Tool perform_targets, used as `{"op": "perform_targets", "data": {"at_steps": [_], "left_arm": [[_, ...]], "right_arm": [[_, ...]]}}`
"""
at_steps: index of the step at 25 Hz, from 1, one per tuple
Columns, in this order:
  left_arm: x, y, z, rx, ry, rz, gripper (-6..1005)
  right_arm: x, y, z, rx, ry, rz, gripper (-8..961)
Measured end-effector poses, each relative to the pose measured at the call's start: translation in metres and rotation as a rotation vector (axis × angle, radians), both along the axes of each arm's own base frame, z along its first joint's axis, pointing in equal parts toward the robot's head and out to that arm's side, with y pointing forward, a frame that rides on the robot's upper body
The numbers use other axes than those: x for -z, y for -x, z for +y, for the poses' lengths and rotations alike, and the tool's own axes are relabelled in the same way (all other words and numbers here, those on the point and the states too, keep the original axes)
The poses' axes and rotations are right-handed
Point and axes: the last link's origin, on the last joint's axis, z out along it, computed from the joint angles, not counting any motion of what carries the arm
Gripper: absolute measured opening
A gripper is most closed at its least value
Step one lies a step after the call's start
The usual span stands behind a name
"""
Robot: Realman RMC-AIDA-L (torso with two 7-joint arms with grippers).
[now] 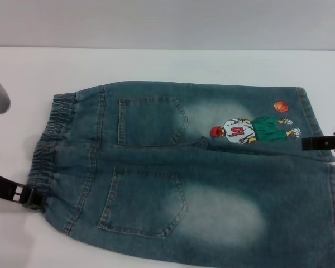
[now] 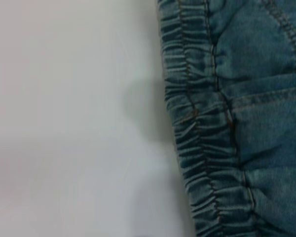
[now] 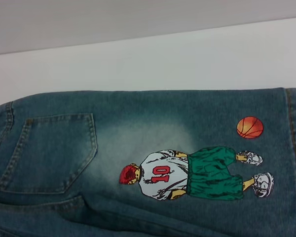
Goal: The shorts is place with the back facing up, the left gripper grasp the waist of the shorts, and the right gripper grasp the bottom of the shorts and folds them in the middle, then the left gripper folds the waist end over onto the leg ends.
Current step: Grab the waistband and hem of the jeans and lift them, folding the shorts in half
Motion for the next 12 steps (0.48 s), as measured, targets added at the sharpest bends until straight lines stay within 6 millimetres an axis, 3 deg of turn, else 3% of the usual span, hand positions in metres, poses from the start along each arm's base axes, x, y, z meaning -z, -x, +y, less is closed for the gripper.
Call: {"op": "perform_targets", "data": {"at_steps": [6,12], "left_arm": [[0.0043,0.0032,-0.0005,-0.016,0.016,-0.001,758],[0.0095,0.0010,0.0008,-0.009,0.032,-0.009,868]], "right_arm": [[0.0004,-0.0004,0.0005,0.001,0.002,0.000,716],[0.0006,-0.0009,0.0006,-0.001,0.005,-0.002,715]]}}
